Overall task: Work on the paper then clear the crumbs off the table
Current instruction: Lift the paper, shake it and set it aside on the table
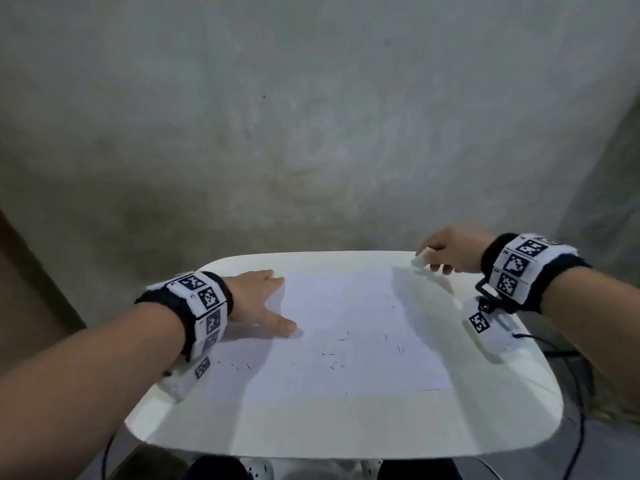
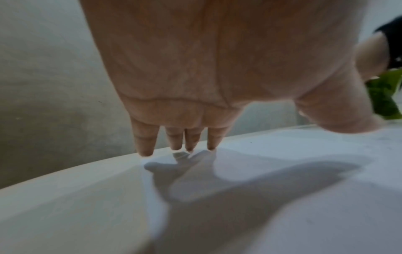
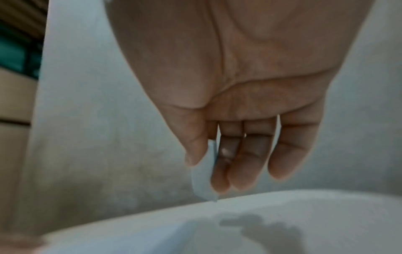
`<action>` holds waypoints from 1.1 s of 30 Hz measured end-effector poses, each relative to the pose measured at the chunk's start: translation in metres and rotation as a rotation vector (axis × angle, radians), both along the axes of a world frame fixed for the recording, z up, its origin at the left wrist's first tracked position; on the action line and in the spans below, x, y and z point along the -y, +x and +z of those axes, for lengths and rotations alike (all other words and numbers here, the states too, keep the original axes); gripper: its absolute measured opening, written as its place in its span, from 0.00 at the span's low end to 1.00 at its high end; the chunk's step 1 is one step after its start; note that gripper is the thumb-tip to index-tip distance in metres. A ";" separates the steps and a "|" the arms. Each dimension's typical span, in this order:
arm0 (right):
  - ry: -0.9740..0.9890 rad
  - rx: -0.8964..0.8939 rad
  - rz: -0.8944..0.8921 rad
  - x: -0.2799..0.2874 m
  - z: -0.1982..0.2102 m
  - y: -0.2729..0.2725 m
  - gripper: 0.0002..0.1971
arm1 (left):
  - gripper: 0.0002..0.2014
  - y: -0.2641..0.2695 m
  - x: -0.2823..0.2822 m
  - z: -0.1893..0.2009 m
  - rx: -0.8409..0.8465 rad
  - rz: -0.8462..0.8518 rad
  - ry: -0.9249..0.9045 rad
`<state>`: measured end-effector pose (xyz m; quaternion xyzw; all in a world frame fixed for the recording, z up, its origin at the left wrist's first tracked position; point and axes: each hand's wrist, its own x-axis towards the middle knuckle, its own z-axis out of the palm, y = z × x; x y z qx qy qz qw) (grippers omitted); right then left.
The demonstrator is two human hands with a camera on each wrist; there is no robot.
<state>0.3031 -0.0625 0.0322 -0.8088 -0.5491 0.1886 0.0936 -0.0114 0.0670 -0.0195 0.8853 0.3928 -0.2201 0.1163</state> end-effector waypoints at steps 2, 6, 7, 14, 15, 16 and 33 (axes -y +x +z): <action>-0.039 0.199 -0.020 0.001 0.000 0.024 0.10 | 0.52 -0.001 -0.010 0.004 0.025 -0.025 0.061; -0.094 0.386 -0.001 0.005 -0.008 0.041 0.12 | 0.41 -0.018 -0.038 0.004 0.111 0.085 0.132; -0.141 0.381 0.007 0.006 -0.010 0.042 0.17 | 0.36 -0.022 -0.043 0.003 0.125 0.118 0.133; -0.201 0.467 0.078 -0.001 -0.005 0.021 0.16 | 0.28 -0.027 -0.057 -0.004 0.229 0.208 0.121; -0.160 0.448 0.095 -0.006 -0.007 0.011 0.12 | 0.26 -0.026 -0.058 -0.004 0.244 0.218 0.109; -0.137 0.404 0.107 -0.012 -0.008 0.000 0.10 | 0.24 -0.024 -0.058 -0.004 0.256 0.228 0.091; -0.118 0.016 -0.082 -0.033 -0.023 -0.024 0.25 | 0.09 -0.031 -0.044 0.003 0.534 0.262 0.060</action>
